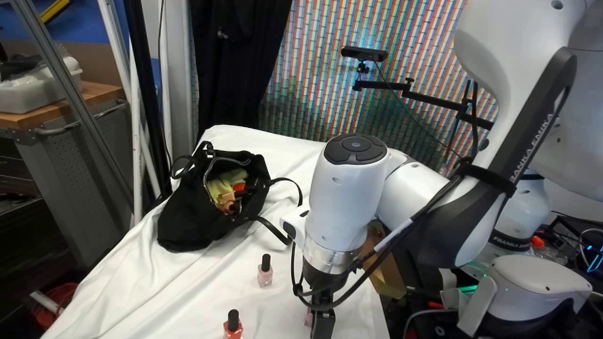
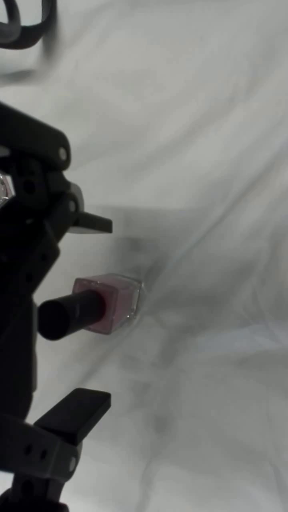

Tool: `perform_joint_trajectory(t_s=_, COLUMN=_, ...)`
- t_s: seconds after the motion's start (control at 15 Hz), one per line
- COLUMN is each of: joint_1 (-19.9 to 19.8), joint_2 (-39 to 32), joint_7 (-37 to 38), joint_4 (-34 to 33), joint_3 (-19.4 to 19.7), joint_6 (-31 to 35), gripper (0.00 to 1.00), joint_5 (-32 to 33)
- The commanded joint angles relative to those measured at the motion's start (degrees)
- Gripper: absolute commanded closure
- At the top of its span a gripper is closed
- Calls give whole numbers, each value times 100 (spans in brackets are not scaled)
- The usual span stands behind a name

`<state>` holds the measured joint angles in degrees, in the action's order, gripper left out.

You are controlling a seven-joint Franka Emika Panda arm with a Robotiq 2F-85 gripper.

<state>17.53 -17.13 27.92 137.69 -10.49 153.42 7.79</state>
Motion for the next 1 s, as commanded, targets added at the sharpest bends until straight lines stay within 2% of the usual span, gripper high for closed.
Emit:
perform_joint_trajectory(t_s=0.0, joint_1=137, joint_2=-135, joint_7=-10, joint_4=-83, joint_3=163, joint_6=212, gripper=0, joint_5=-96)
perform_joint_trajectory(t_s=0.93, joint_1=137, joint_2=-425, joint_7=-149, joint_4=-115, joint_3=195, joint_6=447, gripper=0, joint_5=-229)
